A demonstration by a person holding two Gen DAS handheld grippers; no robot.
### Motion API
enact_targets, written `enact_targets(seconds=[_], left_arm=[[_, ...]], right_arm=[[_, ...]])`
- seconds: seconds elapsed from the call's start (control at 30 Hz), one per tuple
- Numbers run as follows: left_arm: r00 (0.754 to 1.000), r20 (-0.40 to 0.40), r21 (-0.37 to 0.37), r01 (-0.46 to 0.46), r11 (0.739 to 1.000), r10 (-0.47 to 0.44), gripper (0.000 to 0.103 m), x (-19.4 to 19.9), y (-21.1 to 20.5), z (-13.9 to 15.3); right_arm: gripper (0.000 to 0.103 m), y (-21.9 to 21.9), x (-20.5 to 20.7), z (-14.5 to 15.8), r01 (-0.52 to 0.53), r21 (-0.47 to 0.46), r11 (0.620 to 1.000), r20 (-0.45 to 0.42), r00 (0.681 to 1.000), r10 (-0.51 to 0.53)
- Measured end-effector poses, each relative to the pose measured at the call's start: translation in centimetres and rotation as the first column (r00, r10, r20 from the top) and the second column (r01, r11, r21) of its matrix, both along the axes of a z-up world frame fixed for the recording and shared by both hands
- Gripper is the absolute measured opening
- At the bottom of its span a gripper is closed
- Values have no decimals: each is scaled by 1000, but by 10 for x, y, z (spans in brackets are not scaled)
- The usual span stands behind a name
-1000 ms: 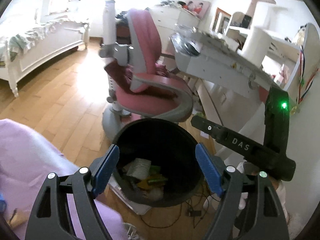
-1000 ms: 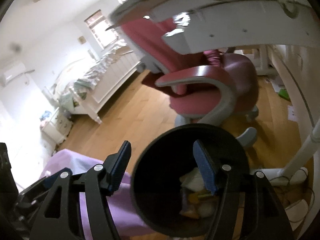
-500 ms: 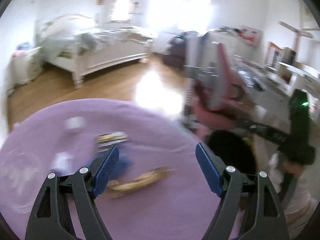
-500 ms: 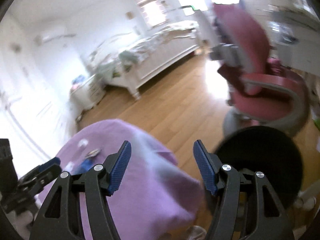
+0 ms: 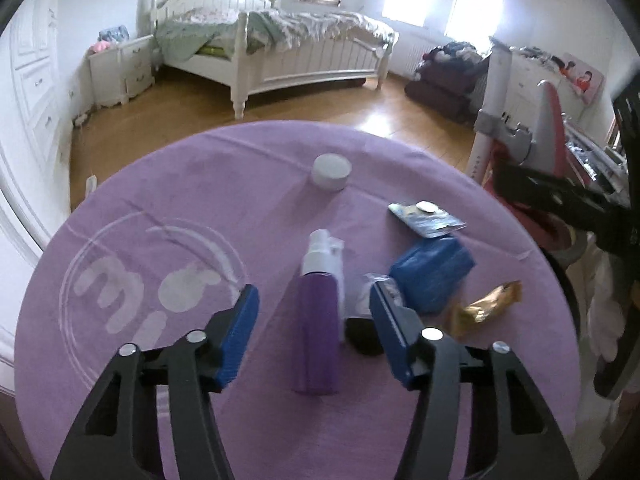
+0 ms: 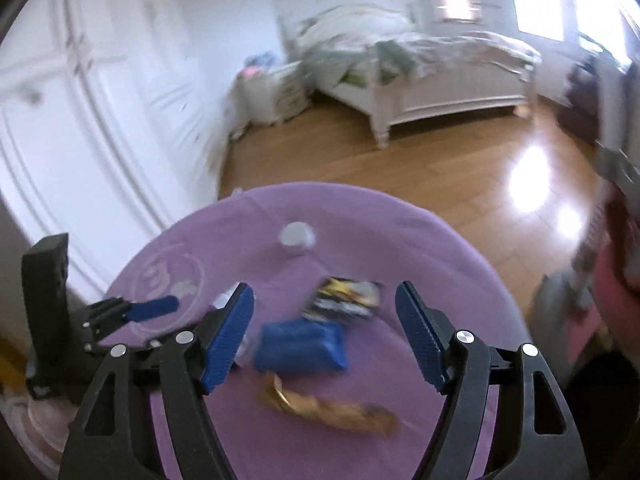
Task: Collect trash
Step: 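Grasp the purple spray bottle with the left tool while the right tool grasps the white round lid, then carry the spray bottle and white lid to the black bin and release them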
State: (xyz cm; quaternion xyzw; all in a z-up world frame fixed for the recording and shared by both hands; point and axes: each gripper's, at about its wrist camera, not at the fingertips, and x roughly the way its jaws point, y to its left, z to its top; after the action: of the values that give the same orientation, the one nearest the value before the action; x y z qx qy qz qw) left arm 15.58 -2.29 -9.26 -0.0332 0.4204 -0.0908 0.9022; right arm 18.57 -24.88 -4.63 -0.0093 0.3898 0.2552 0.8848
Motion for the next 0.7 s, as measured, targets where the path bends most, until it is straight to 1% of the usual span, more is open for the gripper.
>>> enact_targets(seconds=[0.07, 0.1, 0.2, 0.23, 0.33, 0.4, 0.47, 0.5, 0.57, 0.63, 0.67, 0.7], left_arm=[[1000, -15, 0, 5, 1000, -5, 49, 1, 5, -5], [1000, -28, 3, 10, 1000, -10, 48, 3, 6, -7], [998, -51, -2, 36, 999, -36, 47, 10, 9, -12], [997, -59, 7, 42, 999, -42, 46, 10, 8, -13], [996, -59, 27, 62, 998, -60, 46, 12, 4, -15], [996, -55, 21, 66, 998, -65, 46, 13, 5, -15], [996, -47, 30, 72, 997, -70, 44, 14, 5, -16], [997, -44, 38, 72, 997, -70, 41, 14, 5, -16], [997, -34, 53, 64, 997, -62, 30, 14, 5, -17], [998, -21, 39, 53, 998, -52, 25, 14, 9, -17], [999, -19, 26, 50, 998, -50, 25, 14, 11, -17], [999, -17, 20, 47, 999, -46, 25, 13, 11, -17]], right_arm=[[73, 22, 17, -5, -35, -31, 999, -21, 999, 34], [73, 33, 27, -8, -48, -50, 998, -37, 998, 47], [73, 63, 55, -20, -82, -105, 991, -88, 993, 73], [73, 75, 66, -25, -89, -135, 987, -107, 991, 75], [73, 94, 87, -38, -90, -190, 978, -141, 988, 64], [72, 99, 97, -48, -89, -208, 974, -164, 985, 55], [67, 107, 106, -56, -95, -222, 970, -192, 980, 51], [63, 108, 107, -59, -97, -226, 969, -199, 979, 51], [53, 110, 110, -64, -103, -235, 966, -214, 975, 52], [33, 109, 107, -65, -96, -245, 965, -202, 978, 46], [32, 104, 104, -64, -94, -232, 968, -200, 979, 47], [32, 99, 100, -59, -92, -198, 976, -199, 979, 52]])
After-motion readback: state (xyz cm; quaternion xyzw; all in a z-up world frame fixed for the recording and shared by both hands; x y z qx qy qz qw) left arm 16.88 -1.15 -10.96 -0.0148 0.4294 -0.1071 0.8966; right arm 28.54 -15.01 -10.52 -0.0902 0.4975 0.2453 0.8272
